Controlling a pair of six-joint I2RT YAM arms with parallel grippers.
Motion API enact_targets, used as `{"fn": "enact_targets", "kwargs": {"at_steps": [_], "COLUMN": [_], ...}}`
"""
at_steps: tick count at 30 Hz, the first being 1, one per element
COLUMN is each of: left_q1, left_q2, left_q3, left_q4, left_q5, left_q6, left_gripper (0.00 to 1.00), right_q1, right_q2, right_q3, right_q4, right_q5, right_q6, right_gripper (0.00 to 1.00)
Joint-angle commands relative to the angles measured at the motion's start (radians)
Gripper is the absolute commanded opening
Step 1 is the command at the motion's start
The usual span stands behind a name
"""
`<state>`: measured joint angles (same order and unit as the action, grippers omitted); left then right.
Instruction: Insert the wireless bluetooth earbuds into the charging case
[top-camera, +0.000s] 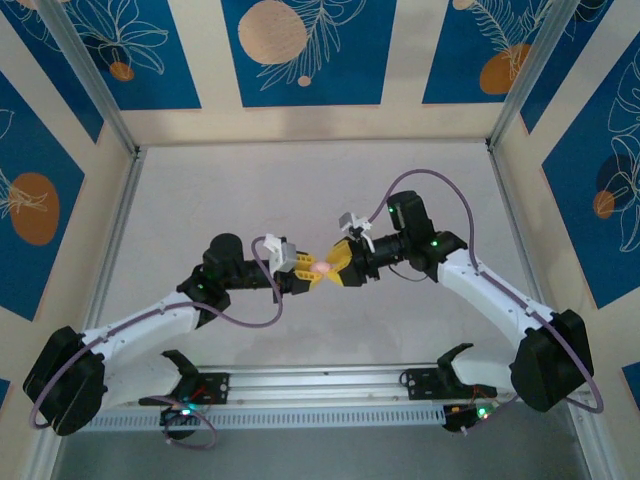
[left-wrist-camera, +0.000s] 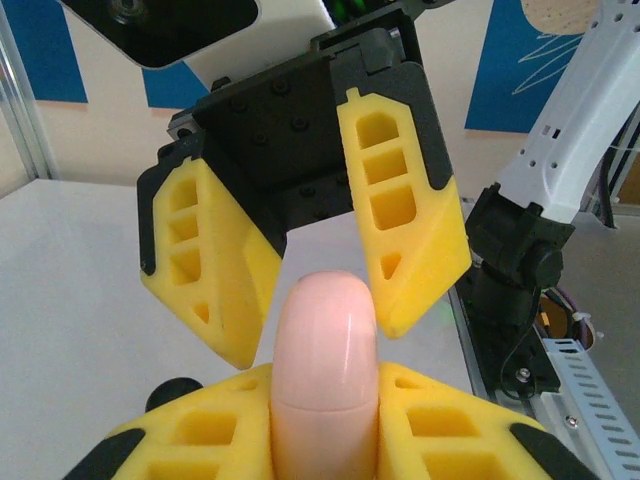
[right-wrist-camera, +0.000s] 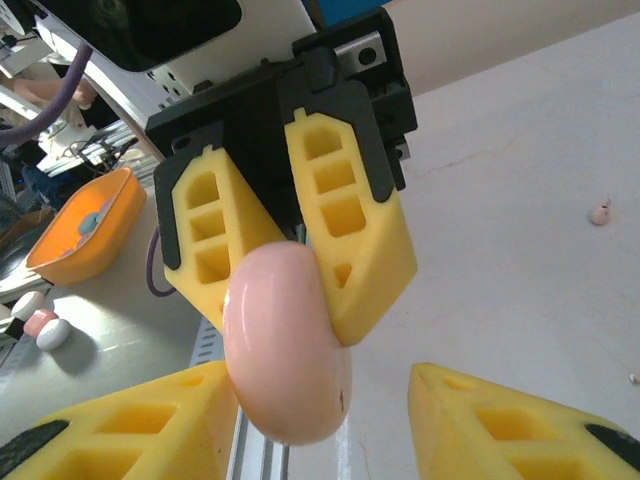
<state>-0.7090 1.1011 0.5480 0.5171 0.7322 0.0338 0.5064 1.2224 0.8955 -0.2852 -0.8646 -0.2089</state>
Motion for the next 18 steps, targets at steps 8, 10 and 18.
{"fn": "enact_targets", "kwargs": {"at_steps": [8,10,18], "left_q1": [0.005,0.006,0.011], "left_q2": [-0.005,-0.009,-0.032], "left_q3": [-0.002,-0.002,-0.009], "left_q4": [0.049,0.036,-0.033], "left_q5": [0.028,0.019,0.008], "left_q6": [-0.015,-0.011,0.006], "left_gripper": [0.23,0.27,0.48], "right_q1": [0.029,0.026,0.014], "right_q2": [0.031,0.021,-0.036], "right_q3": [0.075,0.078,0.101], "right_q4": [-0.047,-0.066,-0.189], "right_q5": [-0.06,-0.052,-0.01], "right_q6": [-0.039,-0.054,-0.167], "right_gripper": [0.19,0.15,0.14]}}
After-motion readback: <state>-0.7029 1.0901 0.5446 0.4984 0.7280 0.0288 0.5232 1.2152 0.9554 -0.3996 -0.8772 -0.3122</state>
